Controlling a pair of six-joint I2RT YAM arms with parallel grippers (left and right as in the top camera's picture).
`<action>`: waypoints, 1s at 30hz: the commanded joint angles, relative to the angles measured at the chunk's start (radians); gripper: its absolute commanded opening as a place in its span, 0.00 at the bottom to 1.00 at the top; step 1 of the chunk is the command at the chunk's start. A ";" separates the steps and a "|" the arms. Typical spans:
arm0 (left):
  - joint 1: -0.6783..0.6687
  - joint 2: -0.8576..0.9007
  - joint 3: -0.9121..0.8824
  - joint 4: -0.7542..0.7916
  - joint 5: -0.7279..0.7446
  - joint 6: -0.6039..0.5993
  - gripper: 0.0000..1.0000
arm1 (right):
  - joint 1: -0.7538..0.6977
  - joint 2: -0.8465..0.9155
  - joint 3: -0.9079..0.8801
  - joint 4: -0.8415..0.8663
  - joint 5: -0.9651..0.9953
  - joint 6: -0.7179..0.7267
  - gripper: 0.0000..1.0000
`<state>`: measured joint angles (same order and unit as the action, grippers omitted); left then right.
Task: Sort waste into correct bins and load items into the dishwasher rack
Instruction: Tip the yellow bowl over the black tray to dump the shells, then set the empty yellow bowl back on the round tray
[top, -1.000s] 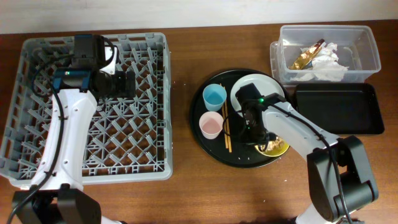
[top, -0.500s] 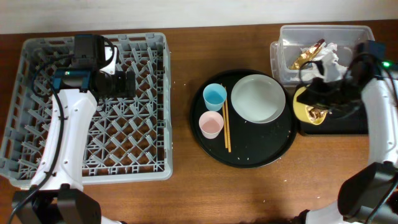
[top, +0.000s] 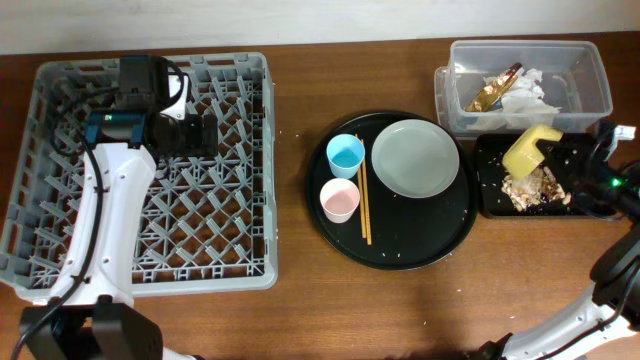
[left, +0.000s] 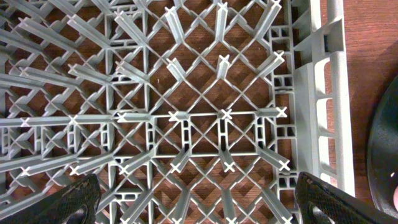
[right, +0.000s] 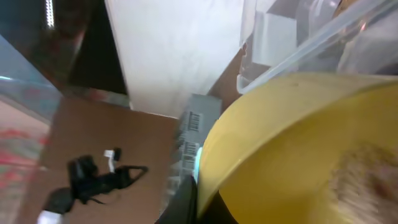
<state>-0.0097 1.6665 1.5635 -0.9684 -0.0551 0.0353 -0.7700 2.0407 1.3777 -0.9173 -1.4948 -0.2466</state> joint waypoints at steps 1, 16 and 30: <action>0.000 0.002 0.016 0.002 0.011 0.011 1.00 | -0.009 -0.001 0.000 -0.021 -0.057 0.237 0.04; 0.000 0.002 0.016 0.002 0.011 0.011 0.99 | 0.230 -0.425 0.000 -0.539 0.330 -0.137 0.04; 0.000 0.003 0.016 0.002 0.011 0.011 1.00 | 1.178 -0.417 -0.172 -0.138 1.476 0.657 0.04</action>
<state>-0.0097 1.6665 1.5635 -0.9680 -0.0555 0.0353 0.3832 1.5639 1.2503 -1.0794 -0.0444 0.3782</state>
